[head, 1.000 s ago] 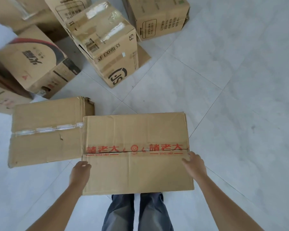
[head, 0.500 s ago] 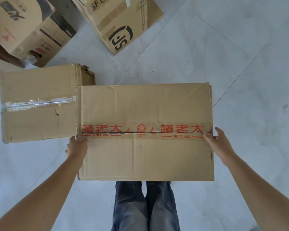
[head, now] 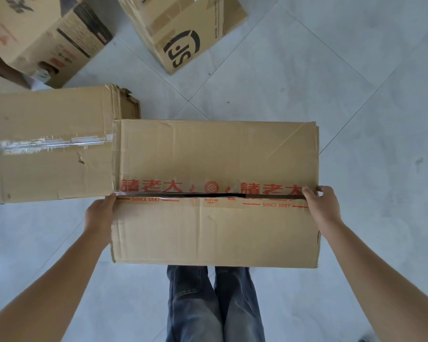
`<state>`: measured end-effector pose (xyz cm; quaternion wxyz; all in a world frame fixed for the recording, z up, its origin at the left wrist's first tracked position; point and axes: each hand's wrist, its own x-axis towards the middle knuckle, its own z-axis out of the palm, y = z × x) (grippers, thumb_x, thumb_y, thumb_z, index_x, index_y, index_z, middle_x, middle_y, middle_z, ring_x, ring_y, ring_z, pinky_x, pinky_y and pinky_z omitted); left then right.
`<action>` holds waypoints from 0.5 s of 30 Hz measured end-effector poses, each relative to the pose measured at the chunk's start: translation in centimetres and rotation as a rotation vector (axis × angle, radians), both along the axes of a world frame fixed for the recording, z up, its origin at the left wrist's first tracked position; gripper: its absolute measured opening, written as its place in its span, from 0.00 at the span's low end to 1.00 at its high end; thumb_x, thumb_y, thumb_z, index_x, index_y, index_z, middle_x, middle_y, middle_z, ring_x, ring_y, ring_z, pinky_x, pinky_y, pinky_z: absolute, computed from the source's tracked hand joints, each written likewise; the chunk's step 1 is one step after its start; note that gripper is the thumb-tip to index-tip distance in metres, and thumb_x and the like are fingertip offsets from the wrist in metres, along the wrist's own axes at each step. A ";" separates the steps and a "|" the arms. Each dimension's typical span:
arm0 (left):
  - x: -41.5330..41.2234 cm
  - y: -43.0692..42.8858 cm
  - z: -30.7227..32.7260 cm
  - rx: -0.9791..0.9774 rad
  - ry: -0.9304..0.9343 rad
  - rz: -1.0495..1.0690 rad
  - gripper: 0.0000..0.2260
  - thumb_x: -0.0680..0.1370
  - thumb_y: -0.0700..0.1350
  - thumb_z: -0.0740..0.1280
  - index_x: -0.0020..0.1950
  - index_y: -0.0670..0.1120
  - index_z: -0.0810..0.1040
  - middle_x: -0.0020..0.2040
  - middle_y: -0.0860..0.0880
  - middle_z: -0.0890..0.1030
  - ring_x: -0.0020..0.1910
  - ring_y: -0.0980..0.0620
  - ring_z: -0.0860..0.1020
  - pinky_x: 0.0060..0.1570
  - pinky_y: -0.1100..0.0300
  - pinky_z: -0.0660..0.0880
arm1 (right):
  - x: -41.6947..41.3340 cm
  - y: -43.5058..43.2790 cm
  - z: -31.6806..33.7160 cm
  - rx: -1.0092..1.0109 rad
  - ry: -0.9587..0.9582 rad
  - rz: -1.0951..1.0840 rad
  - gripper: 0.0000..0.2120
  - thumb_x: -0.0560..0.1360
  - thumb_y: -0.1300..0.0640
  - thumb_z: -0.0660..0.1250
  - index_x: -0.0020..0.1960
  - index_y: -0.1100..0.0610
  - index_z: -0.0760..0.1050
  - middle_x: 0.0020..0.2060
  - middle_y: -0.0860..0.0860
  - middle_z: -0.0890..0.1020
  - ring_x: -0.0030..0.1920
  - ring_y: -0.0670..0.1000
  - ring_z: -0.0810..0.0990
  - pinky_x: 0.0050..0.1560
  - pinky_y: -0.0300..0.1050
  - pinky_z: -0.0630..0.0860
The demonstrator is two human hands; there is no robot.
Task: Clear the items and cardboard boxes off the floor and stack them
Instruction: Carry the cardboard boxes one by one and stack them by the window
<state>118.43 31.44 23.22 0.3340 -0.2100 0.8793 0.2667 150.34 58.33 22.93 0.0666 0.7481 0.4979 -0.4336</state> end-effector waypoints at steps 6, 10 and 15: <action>0.4 -0.6 0.5 0.117 0.002 -0.062 0.10 0.79 0.49 0.63 0.53 0.43 0.74 0.44 0.46 0.76 0.42 0.48 0.73 0.41 0.58 0.69 | -0.5 1.3 0.7 -0.037 0.065 -0.214 0.15 0.74 0.51 0.68 0.49 0.63 0.73 0.41 0.56 0.78 0.38 0.56 0.77 0.40 0.48 0.76; 0.2 -1.5 1.5 0.112 0.004 -0.097 0.15 0.78 0.48 0.65 0.59 0.40 0.75 0.51 0.44 0.75 0.49 0.45 0.73 0.48 0.55 0.69 | -1.0 2.1 2.8 -0.014 0.122 -0.299 0.18 0.72 0.51 0.71 0.52 0.65 0.74 0.48 0.57 0.82 0.42 0.55 0.82 0.43 0.49 0.78; 0.9 -1.3 4.2 0.107 0.005 -0.107 0.10 0.78 0.45 0.65 0.39 0.43 0.72 0.36 0.47 0.72 0.36 0.47 0.69 0.33 0.60 0.63 | -4.0 3.2 7.1 -0.034 0.299 -0.625 0.04 0.77 0.64 0.63 0.44 0.61 0.69 0.48 0.62 0.79 0.36 0.50 0.80 0.41 0.44 0.77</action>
